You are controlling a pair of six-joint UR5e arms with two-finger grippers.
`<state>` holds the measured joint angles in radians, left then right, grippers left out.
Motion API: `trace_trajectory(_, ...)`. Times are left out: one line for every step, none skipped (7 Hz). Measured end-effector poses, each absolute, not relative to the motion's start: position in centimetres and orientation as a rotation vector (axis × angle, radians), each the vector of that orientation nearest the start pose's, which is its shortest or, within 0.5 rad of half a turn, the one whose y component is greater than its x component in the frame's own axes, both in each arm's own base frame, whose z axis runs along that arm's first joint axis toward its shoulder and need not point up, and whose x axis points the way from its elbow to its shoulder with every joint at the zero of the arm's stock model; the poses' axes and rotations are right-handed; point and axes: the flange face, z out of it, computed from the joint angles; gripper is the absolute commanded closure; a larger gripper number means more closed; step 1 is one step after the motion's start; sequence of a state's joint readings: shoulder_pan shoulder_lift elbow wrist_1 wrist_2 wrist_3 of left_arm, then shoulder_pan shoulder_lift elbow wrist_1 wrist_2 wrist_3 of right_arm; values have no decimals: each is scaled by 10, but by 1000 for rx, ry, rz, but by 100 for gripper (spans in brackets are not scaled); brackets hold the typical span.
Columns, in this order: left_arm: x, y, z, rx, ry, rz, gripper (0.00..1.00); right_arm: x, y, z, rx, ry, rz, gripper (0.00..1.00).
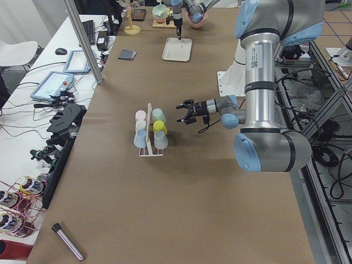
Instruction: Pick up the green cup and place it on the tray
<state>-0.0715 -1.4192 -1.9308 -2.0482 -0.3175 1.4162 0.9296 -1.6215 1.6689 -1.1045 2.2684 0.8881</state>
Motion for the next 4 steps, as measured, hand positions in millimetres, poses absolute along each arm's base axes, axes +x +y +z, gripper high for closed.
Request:
trace_trajectory(423,-259,462,806,-1433,1954,2,-240,-438,574,-103,-849,46,100)
trace_trajectory(440,-261,460,814,-1424,1942,2,-237,-440,560,-97,-878,40,100)
trace_trajectory(448,-264,458,818,-1420,1933,2,-231,-444,548,-102,-916,40,100)
trace_trajectory(445,-265,460,818,-1418,1927,2,-225,-450,537,-106,-953,41,100)
